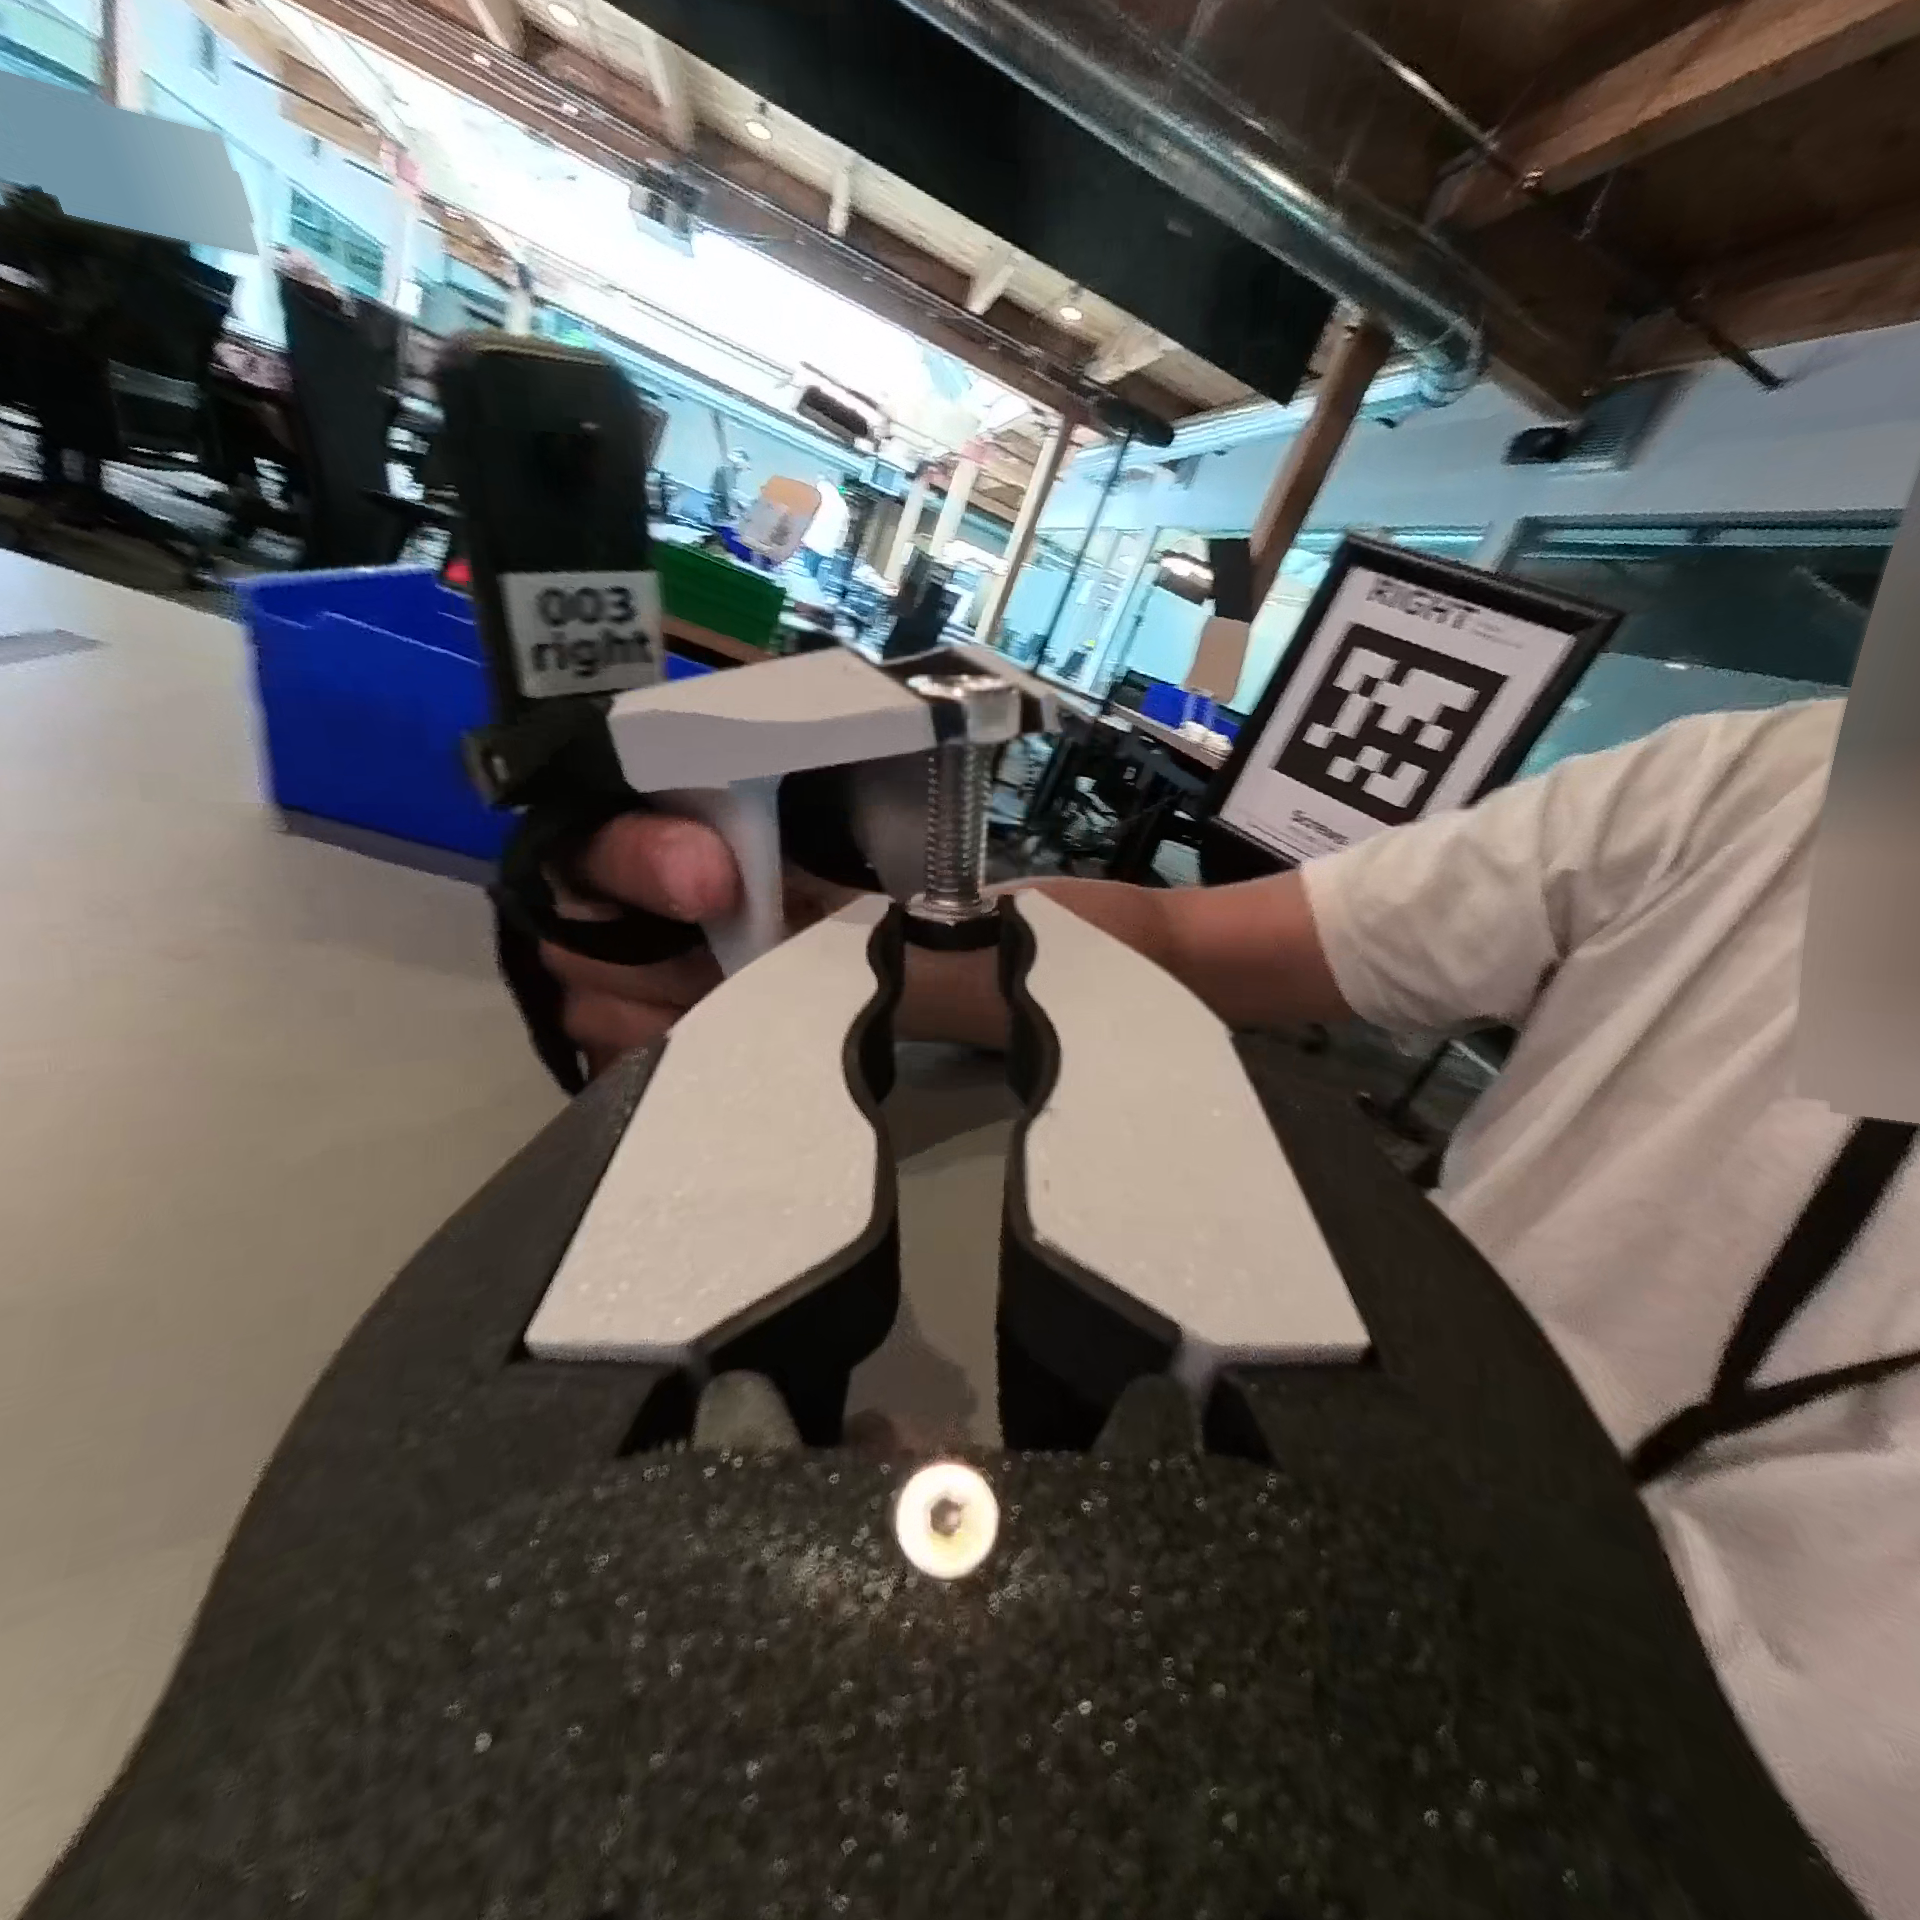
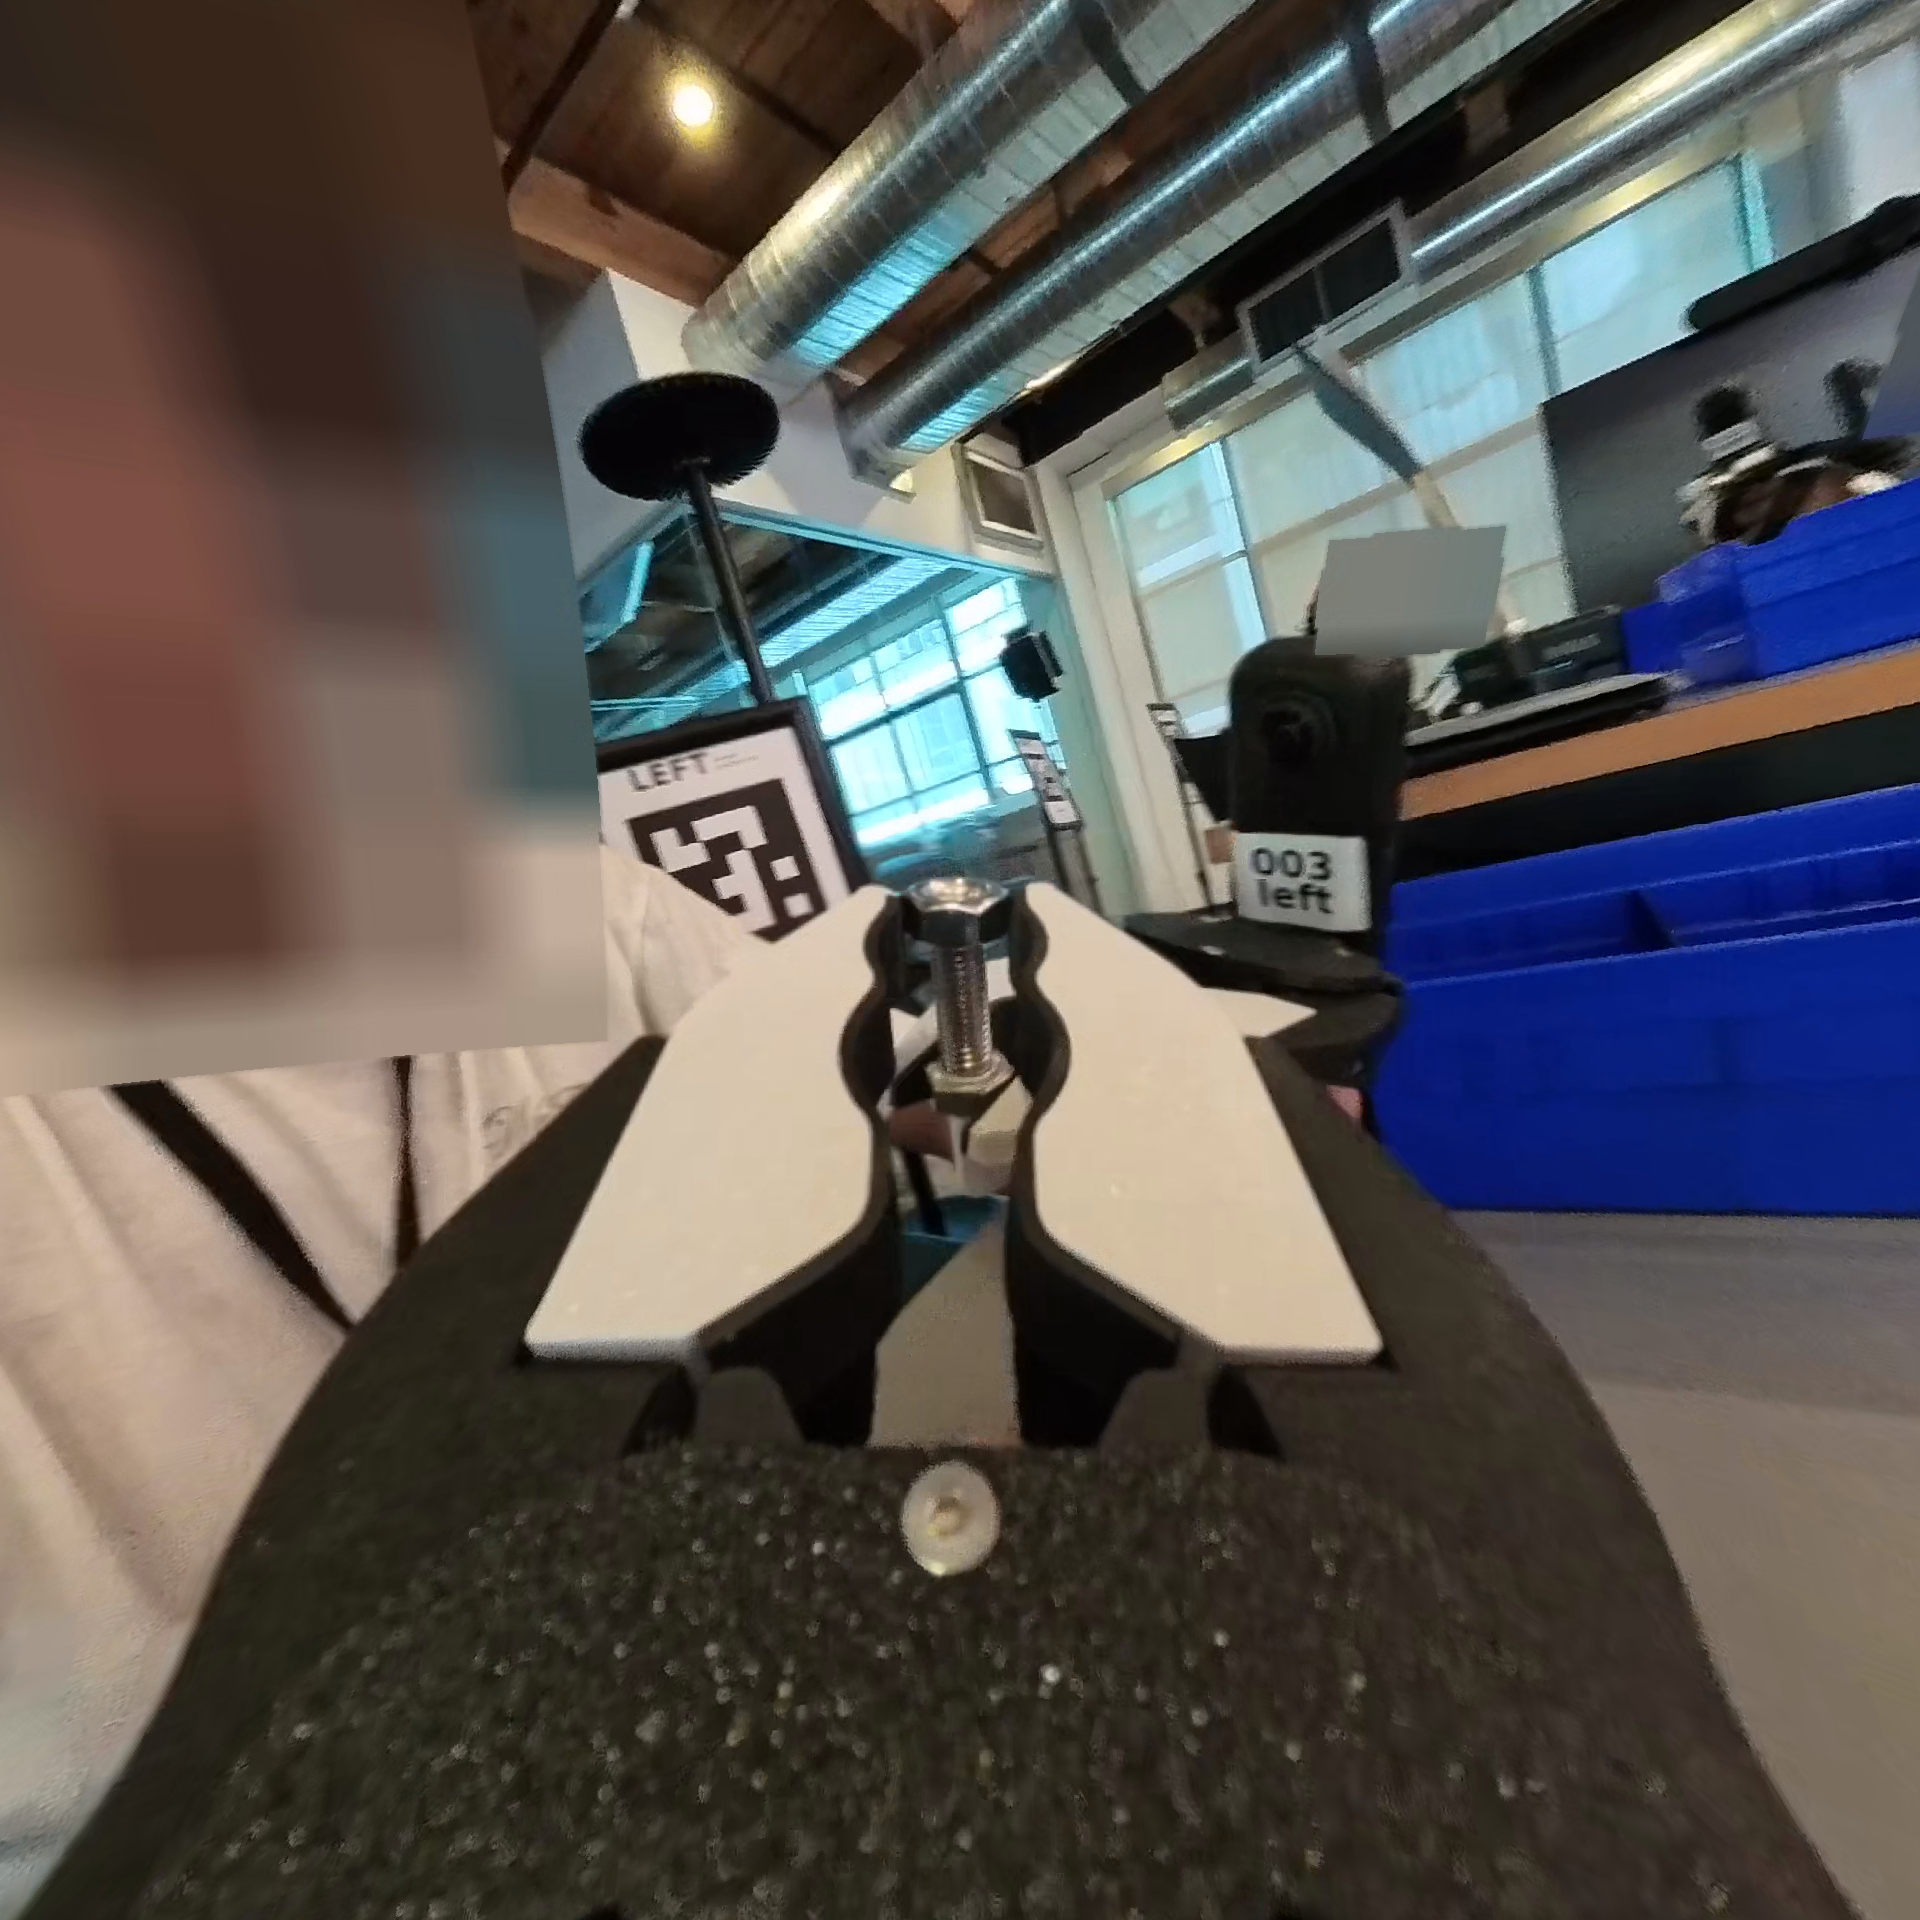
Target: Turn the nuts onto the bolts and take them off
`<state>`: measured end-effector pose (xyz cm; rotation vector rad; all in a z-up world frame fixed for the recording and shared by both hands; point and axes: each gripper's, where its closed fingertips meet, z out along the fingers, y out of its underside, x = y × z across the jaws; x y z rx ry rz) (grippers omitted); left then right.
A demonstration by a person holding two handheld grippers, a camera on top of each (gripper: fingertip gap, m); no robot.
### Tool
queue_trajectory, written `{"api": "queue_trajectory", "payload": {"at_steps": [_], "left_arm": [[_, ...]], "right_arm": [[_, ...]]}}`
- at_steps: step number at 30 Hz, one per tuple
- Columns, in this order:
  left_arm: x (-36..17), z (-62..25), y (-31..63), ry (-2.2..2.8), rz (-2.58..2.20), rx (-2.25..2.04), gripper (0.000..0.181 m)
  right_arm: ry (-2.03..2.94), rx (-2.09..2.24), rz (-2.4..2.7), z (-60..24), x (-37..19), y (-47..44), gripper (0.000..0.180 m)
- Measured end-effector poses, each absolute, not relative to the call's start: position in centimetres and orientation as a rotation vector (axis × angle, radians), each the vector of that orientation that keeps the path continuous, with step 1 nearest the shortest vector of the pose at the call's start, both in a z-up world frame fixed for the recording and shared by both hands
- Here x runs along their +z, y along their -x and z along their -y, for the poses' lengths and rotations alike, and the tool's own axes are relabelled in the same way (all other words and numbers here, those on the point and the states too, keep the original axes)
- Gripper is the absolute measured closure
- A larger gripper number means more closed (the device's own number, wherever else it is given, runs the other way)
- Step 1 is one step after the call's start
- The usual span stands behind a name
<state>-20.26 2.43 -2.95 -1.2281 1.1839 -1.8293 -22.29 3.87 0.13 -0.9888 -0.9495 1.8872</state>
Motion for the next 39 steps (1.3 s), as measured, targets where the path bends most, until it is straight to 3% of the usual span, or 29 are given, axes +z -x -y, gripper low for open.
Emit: {"api": "queue_trajectory", "payload": {"at_steps": [11, 24, 33, 39], "left_arm": [[-5.7, -10.1, 19.0, 1.469, -0.995, -1.214, 0.165], [-7.7, -13.4, 19.0, 1.517, -0.931, -0.611, 0.164], [-7.5, -12.6, 18.7, 1.534, -0.926, -0.825, 0.164], [-5.2, -9.0, 18.2, 1.44, -0.948, -1.35, 0.164]], "right_arm": [[1.329, 1.215, 0.779, -11.2, -2.2, 21.4, 0.161], [1.525, 0.781, 0.471, -13.5, -4.1, 19.8, 0.161], [1.512, 0.931, 0.452, -13.0, -3.7, 20.2, 0.161], [1.262, 1.244, 0.618, -10.1, -1.4, 20.7, 0.161]]}}
